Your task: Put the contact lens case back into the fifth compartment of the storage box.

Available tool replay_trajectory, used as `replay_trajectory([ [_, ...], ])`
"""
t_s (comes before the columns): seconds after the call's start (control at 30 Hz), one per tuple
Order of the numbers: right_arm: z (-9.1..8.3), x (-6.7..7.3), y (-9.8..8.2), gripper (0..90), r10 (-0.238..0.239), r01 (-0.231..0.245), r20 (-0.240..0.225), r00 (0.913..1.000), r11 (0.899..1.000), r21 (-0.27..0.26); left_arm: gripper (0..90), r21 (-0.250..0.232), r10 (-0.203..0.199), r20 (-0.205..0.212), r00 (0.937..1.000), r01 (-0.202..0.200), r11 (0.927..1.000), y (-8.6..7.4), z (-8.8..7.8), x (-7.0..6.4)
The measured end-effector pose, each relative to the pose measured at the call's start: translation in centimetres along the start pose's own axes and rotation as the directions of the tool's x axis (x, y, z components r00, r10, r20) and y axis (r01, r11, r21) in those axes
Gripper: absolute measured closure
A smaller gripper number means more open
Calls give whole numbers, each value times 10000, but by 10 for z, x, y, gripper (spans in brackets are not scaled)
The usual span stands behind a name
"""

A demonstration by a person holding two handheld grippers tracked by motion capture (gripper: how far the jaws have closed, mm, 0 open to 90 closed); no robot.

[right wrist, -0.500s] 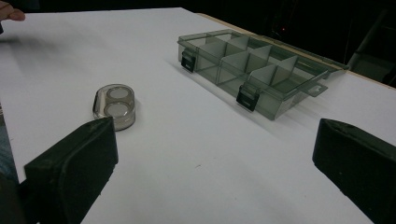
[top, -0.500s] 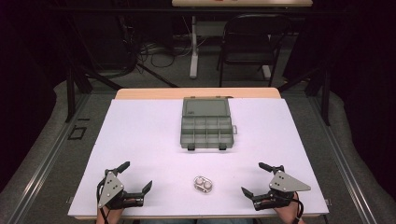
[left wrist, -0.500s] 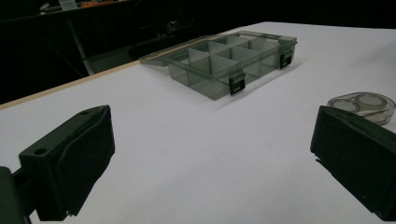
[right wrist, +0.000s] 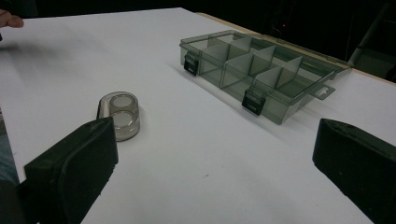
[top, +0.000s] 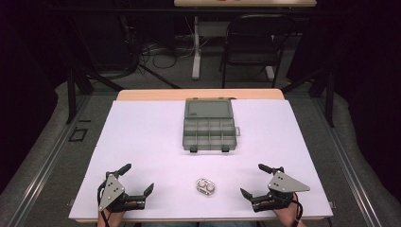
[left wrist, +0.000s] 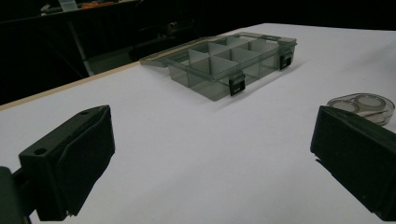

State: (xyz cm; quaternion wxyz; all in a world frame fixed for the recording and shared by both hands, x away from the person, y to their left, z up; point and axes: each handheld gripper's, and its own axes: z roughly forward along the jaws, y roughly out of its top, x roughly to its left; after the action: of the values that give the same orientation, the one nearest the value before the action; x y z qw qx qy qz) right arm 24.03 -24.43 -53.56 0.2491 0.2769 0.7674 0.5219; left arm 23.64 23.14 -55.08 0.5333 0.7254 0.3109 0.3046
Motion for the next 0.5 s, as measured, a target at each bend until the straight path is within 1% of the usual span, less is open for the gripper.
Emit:
replay_trajectory([
  [0.4, 11, 7, 9, 0, 245, -245, -128, 9996, 9997, 67, 0, -15, -7, 36, 10000, 7, 10000, 0, 0, 1],
  [0.43, 15, 9, 10, 0, 307, -305, -204, 9993, 9995, 64, 0, 7, 19, 60, 10000, -19, 10000, 0, 0, 0],
  [0.47, 15, 9, 10, 0, 307, -305, -204, 9993, 9995, 64, 0, 7, 19, 60, 10000, -19, 10000, 0, 0, 0],
  [0.5, 18, 12, 11, 0, 360, -356, -268, 9990, 9992, 162, 0, -14, 50, 67, 10000, -50, 10000, 0, 0, 0],
])
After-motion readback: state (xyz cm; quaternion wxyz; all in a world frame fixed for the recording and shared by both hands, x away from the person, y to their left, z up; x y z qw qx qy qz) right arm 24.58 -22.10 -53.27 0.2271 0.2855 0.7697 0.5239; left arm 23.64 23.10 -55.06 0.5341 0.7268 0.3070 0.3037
